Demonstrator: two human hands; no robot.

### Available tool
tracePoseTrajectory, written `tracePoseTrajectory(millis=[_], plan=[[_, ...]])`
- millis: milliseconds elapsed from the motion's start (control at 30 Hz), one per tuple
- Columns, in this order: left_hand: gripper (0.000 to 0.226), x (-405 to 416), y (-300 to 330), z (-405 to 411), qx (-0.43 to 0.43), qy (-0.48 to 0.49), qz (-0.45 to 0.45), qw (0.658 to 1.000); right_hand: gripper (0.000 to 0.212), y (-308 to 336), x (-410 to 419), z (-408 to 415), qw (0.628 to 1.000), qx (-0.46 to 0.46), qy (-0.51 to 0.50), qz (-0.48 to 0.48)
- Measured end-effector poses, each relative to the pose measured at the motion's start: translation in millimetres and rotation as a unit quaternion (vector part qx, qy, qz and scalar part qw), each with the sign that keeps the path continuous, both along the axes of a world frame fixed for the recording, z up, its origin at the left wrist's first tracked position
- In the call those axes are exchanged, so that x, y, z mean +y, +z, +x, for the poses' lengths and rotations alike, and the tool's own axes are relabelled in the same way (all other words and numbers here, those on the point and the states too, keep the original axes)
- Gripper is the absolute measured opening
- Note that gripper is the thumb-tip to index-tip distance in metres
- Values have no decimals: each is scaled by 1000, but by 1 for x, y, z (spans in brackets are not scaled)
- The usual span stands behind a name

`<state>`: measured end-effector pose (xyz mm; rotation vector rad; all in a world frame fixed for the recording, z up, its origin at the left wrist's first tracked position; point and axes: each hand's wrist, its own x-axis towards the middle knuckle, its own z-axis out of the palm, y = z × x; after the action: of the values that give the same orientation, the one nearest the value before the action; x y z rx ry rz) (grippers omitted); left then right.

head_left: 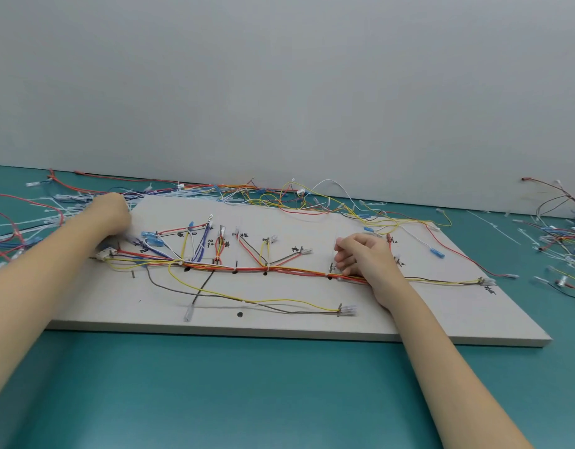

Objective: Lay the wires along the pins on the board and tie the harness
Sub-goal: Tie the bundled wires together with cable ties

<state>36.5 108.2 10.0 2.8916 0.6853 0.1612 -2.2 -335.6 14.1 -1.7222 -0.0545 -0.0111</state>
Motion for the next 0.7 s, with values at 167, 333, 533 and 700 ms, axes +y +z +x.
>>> tracePoseTrajectory(millis=[167,333,533,700], plan=[[27,9,7,-8,-28,-19,-1,999,21,0,0,0,1000,-1,0,-5],[26,17,4,-14,-49,-32,7,998,21,-1,0,0,1000,-2,-2,-7],[19,20,2,-17,-25,-79,69,994,22,-1,0,0,1000,-2,-5,-10],[15,21,-8,-15,-52,-40,59,996,21,-1,0,1,1000,1,-5,-6]])
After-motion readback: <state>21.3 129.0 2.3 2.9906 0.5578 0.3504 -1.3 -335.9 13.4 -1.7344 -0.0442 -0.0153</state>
